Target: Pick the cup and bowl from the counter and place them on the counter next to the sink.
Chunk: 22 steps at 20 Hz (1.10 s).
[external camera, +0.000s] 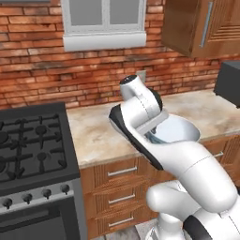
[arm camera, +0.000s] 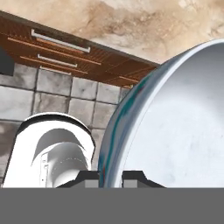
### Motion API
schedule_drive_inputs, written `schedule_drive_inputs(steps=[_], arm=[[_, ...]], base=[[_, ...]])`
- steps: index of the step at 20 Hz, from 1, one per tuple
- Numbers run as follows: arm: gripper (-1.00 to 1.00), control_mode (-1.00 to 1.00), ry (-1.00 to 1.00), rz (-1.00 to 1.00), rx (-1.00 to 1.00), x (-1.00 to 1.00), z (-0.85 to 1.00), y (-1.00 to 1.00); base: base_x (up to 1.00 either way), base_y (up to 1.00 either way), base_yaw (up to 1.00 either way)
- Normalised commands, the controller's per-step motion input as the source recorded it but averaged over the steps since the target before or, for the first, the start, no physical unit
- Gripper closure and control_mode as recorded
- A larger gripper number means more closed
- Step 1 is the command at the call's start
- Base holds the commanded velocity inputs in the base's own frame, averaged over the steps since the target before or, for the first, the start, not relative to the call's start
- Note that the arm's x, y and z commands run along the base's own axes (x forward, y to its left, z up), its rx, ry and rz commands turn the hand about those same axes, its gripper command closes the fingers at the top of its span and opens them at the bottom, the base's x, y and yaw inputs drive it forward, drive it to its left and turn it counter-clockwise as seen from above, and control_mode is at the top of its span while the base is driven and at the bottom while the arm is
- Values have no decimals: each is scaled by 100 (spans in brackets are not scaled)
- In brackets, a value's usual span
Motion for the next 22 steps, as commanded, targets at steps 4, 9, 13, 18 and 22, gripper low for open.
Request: schedule_drive_inputs(steps=[4, 9, 13, 18, 22], arm=[[100, 100, 0, 0, 0, 0, 0, 0], [100, 100, 0, 0, 0, 0, 0, 0], [100, 100, 0, 0, 0, 0, 0, 0], [100, 100, 0, 0, 0, 0, 0, 0], [100, 100, 0, 0, 0, 0, 0, 0]], base=[[34, 5, 16], [9, 31, 81], [0, 20, 97], [0, 15, 95], [-6, 17, 93]])
